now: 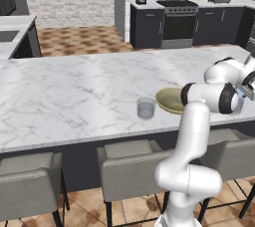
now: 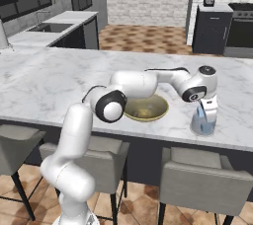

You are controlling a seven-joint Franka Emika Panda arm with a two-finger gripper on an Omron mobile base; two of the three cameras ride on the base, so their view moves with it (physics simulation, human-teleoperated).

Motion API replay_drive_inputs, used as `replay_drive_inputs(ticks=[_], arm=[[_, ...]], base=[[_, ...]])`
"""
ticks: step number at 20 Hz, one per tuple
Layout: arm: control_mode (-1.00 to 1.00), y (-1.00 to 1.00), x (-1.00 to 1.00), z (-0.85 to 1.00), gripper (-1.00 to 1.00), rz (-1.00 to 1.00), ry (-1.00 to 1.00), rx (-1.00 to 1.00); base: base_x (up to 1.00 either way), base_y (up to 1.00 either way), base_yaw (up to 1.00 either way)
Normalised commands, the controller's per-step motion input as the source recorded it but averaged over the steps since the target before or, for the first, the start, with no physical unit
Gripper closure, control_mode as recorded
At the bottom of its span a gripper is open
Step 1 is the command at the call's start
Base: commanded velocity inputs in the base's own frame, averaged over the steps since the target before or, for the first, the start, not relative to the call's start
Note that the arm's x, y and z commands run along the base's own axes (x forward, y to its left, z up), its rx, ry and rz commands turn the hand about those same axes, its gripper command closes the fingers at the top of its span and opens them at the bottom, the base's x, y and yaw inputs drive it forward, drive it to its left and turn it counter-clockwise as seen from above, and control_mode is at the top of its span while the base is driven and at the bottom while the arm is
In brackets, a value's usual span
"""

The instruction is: There are four ice cubes in the ice bowl. Place two ice cubes in each glass of water.

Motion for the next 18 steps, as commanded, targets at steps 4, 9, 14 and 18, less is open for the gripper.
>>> replay_drive_inputs(ticks=[4,9,14,18], arm=[[-1.0,-0.07,0.3,-0.18,1.0,0.05,0.1,0.0],[-1.0,-0.02,0.23,-0.16,1.0,0.05,0.07,0.0],[-1.0,-0.01,0.11,-0.12,1.0,0.04,0.05,0.0],[-1.0,0.0,0.0,-0.06,-1.0,0.02,0.0,0.0]], base=[[0.0,0.0,0.0],[0.0,0.0,0.0],[0.0,0.0,0.0],[0.0,0.0,0.0]])
